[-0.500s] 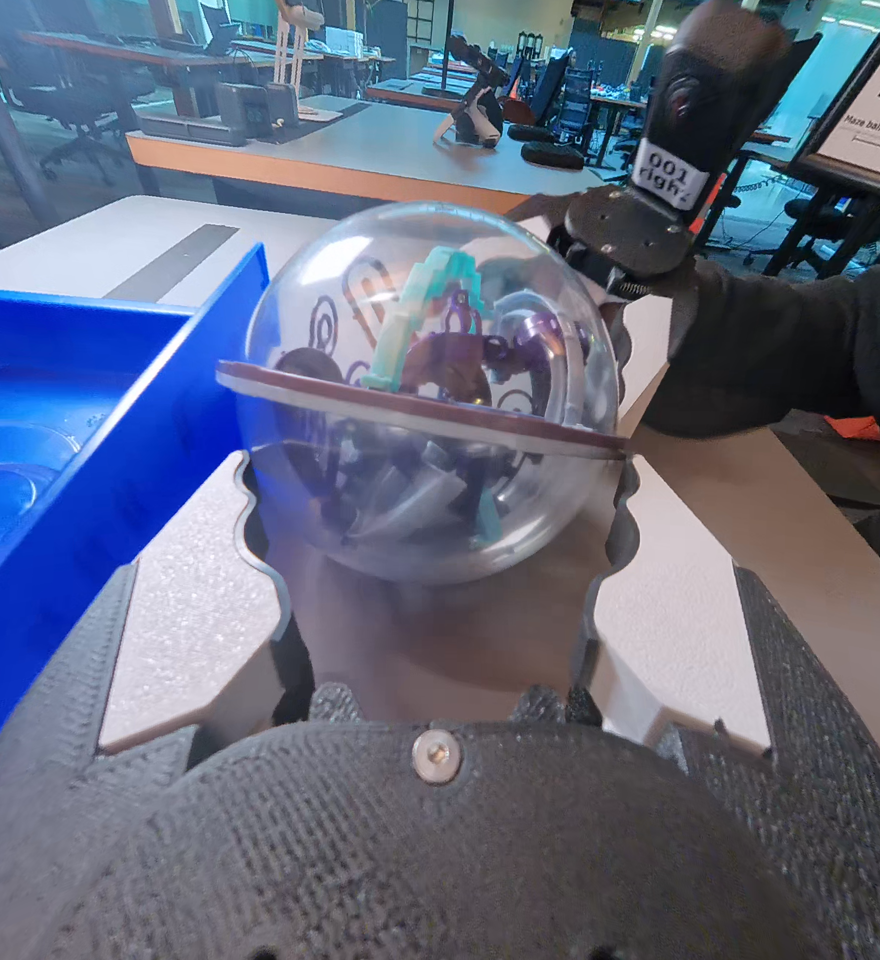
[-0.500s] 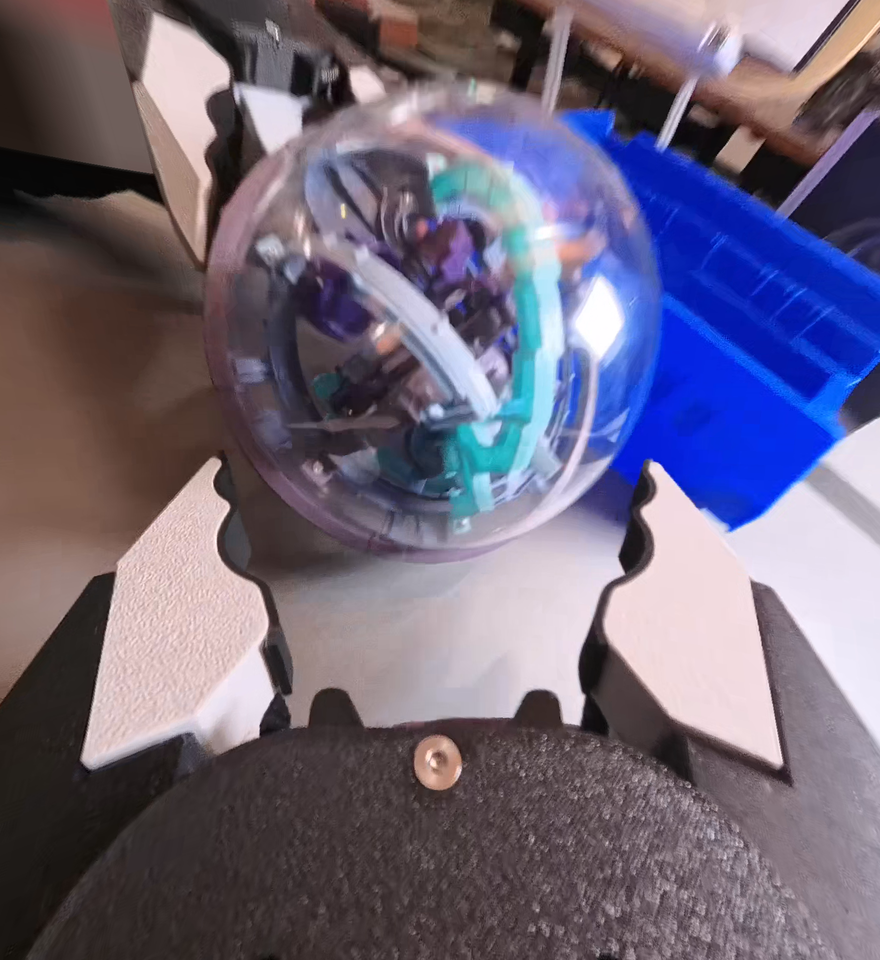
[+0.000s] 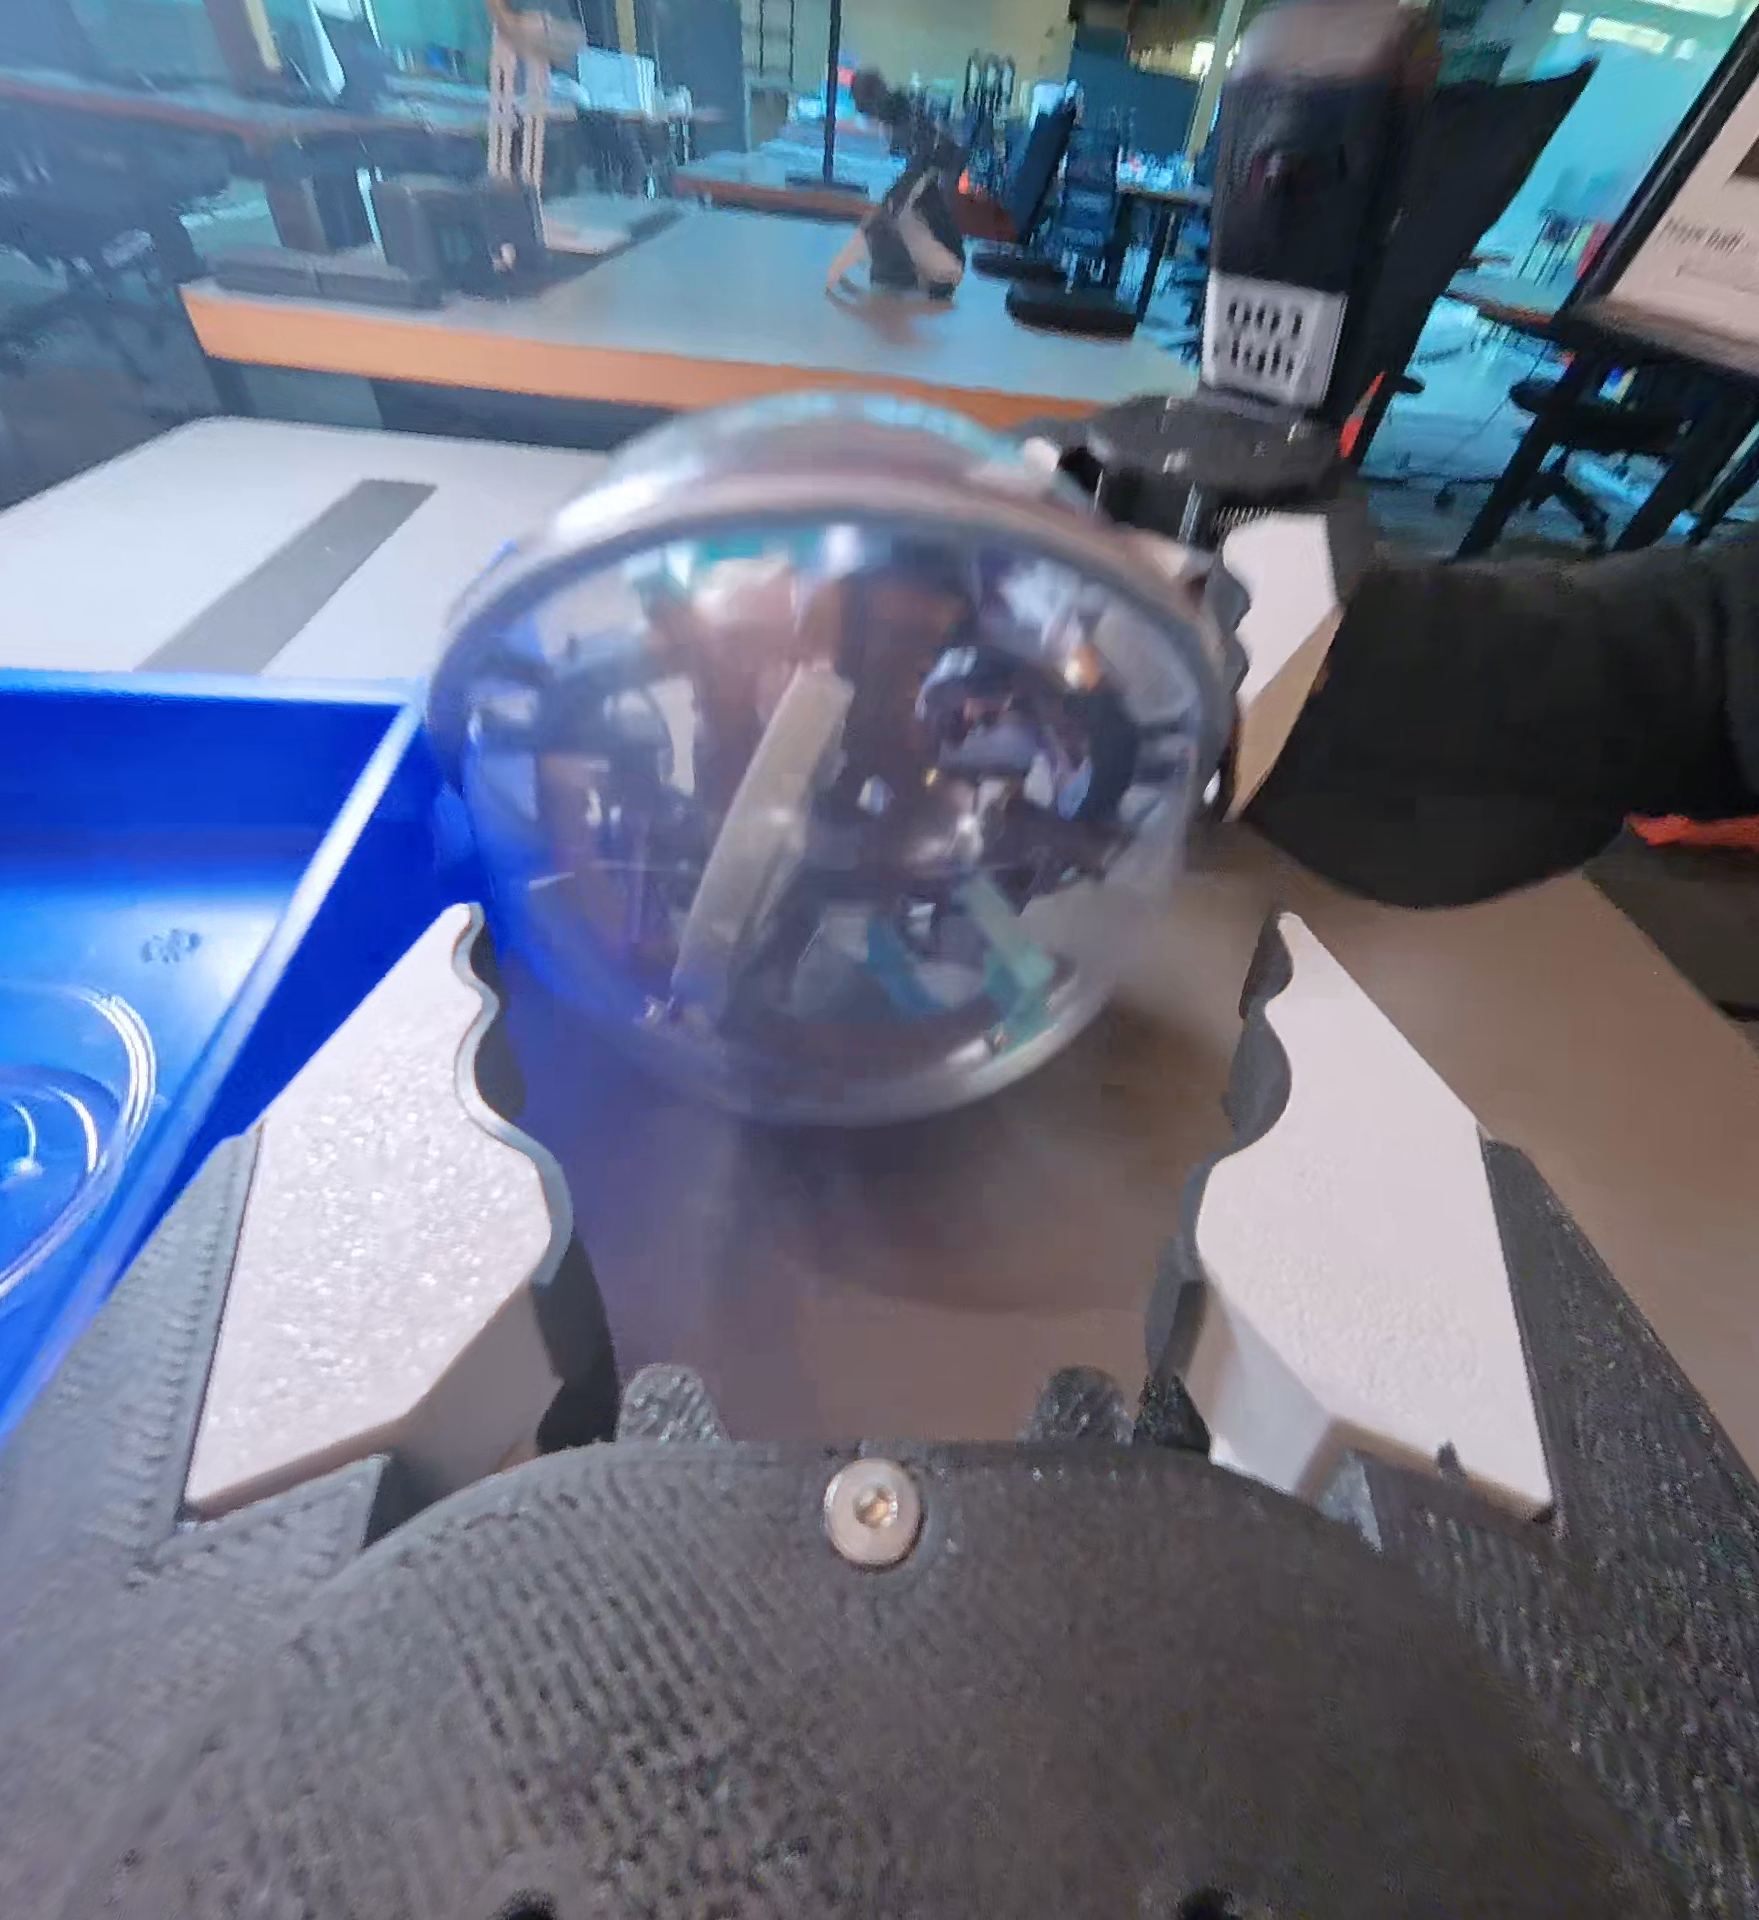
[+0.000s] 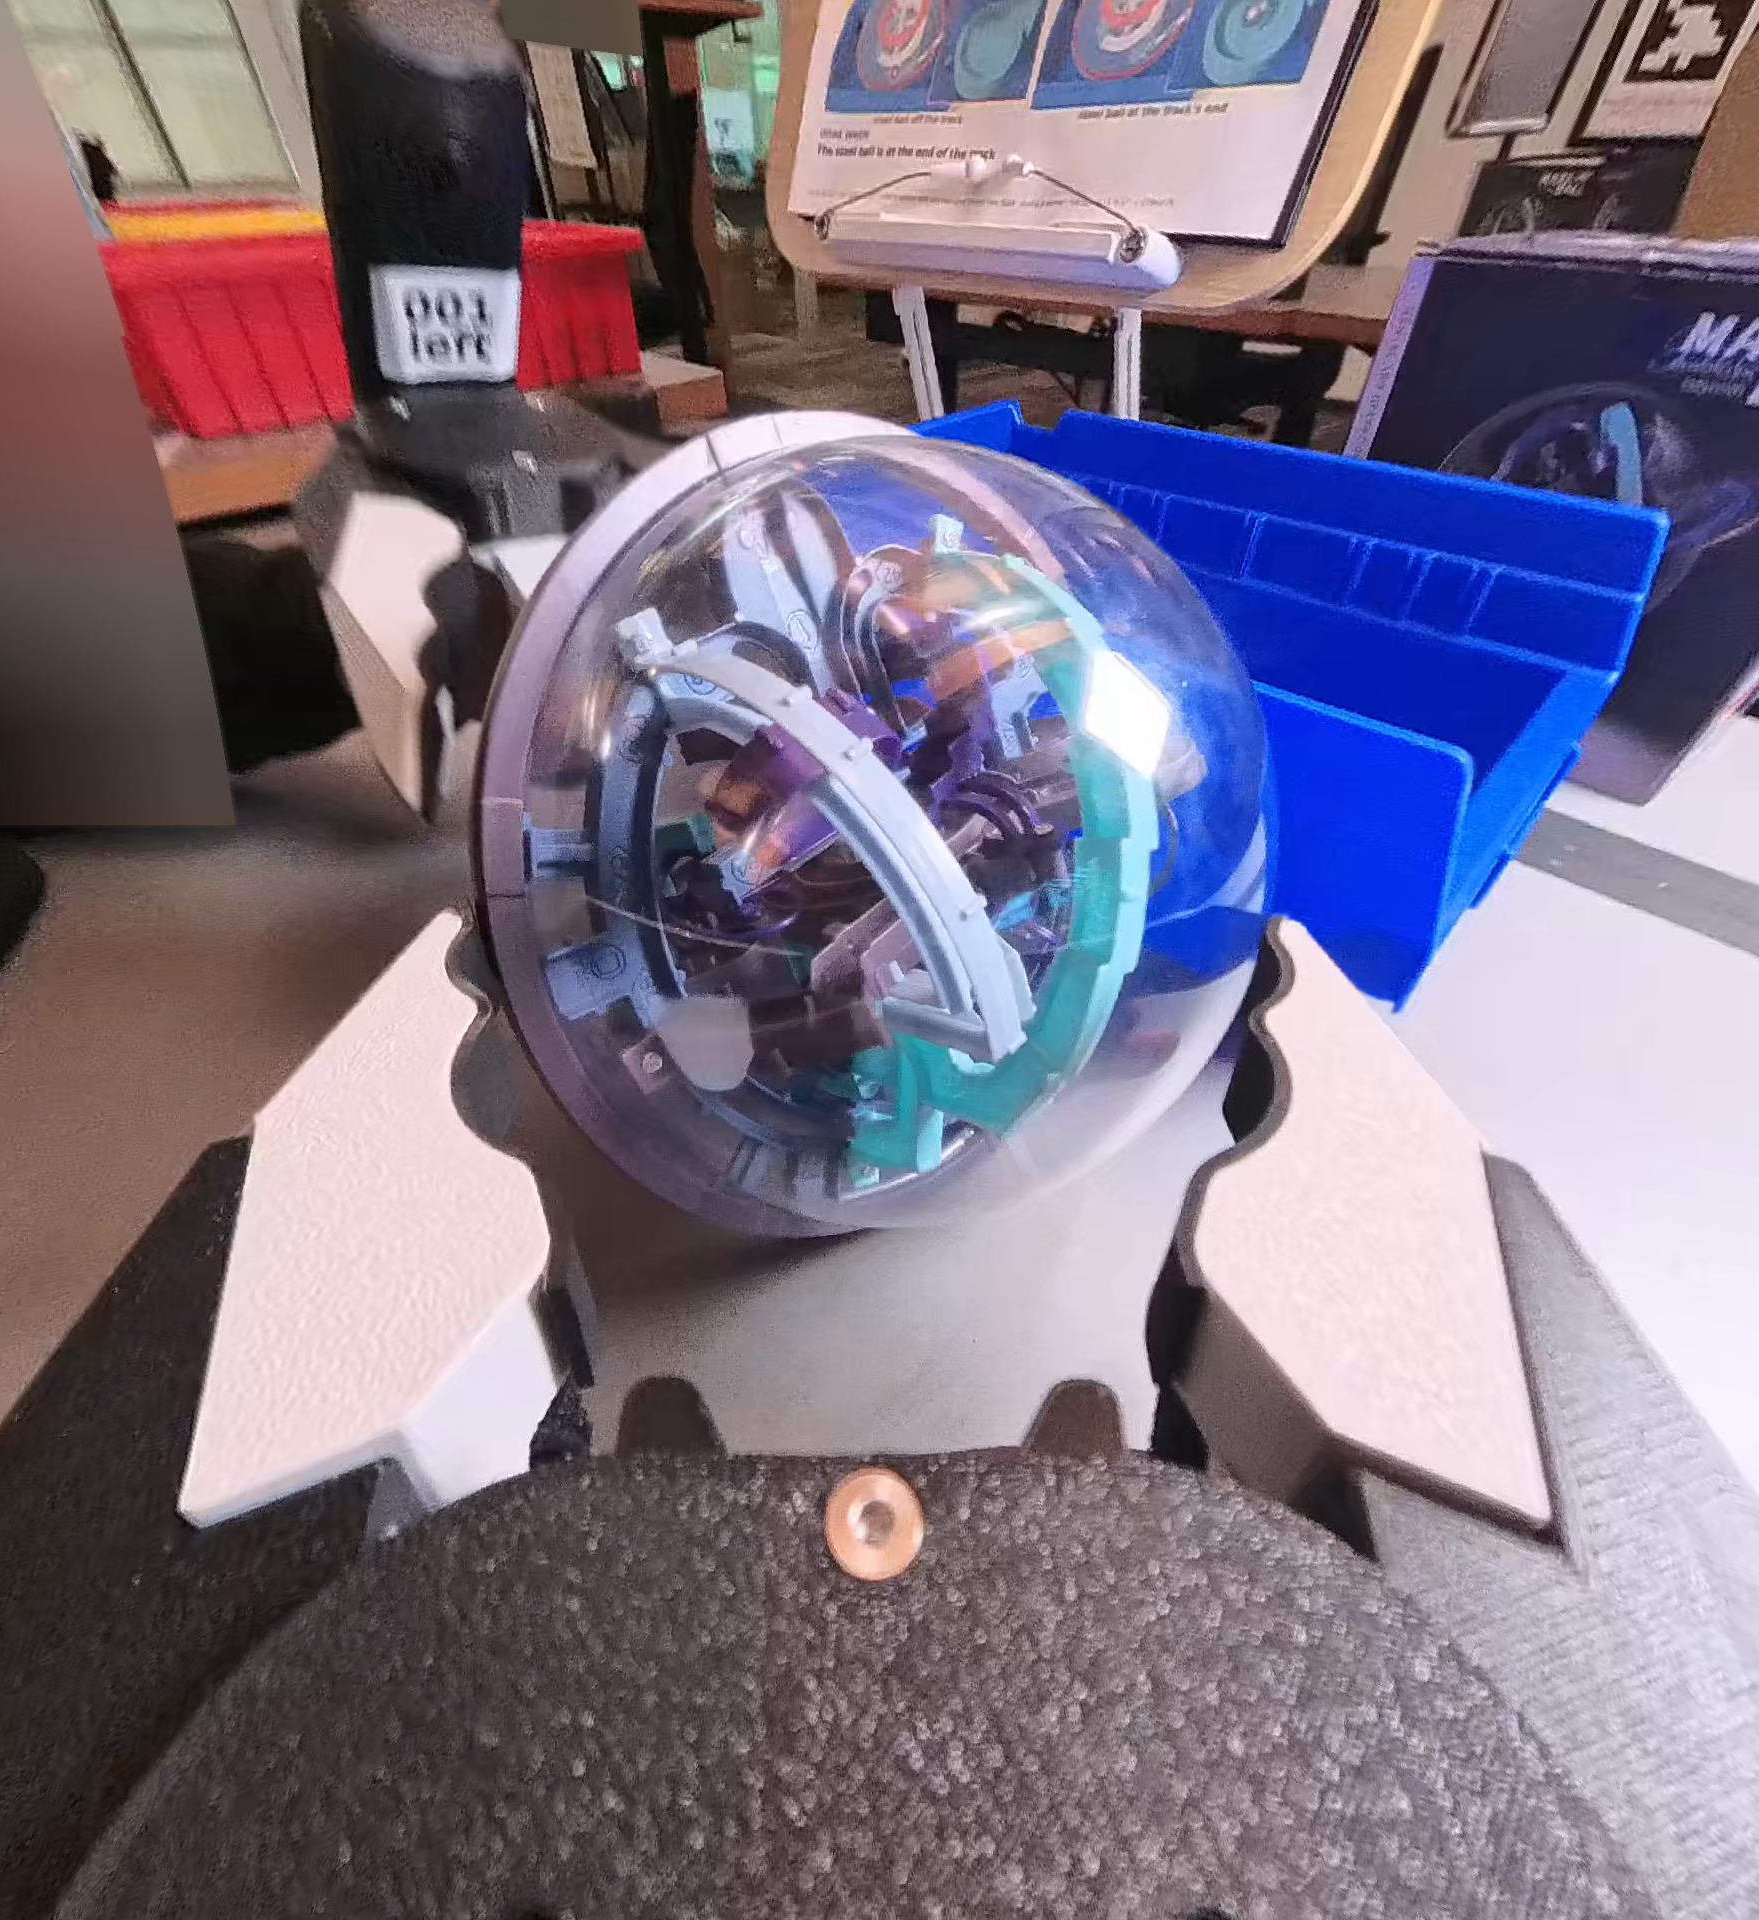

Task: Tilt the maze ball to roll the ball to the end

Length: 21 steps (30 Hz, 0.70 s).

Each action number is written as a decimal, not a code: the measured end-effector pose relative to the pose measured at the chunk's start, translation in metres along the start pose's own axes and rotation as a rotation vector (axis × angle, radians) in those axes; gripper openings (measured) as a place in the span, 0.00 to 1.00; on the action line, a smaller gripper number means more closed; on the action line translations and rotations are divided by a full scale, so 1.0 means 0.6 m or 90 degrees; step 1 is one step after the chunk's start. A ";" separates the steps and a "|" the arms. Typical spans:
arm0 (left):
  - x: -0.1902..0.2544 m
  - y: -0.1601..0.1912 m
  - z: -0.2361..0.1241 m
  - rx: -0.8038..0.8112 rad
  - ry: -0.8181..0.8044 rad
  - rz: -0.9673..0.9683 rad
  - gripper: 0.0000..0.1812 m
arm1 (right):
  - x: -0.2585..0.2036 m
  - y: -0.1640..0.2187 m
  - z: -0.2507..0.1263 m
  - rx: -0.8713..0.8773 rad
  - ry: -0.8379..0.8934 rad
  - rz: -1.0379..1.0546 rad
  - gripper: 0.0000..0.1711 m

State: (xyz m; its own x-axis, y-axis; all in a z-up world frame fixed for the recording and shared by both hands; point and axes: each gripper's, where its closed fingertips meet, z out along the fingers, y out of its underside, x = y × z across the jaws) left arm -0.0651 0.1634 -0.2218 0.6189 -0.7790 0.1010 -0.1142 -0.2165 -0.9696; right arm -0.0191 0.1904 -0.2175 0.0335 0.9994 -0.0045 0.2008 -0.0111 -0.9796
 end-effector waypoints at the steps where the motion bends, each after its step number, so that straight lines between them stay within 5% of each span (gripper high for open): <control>1: -0.007 0.013 0.005 -0.014 -0.008 0.008 0.76 | 0.001 0.000 -0.001 0.006 -0.008 0.019 0.81; 8: -0.014 0.028 0.036 -0.014 -0.013 -0.001 0.79 | 0.001 0.002 0.001 0.025 -0.052 0.114 0.80; 21: 0.051 -0.004 -0.033 0.049 -0.060 -0.069 0.76 | -0.085 0.022 0.004 -0.033 -0.222 0.234 0.81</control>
State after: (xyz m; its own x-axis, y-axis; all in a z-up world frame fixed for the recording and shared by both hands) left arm -0.0612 0.1283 -0.2122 0.6948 -0.6940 0.1887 0.0152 -0.2481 -0.9686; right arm -0.0203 0.1396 -0.2308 -0.2151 0.8803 -0.4229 0.2862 -0.3572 -0.8891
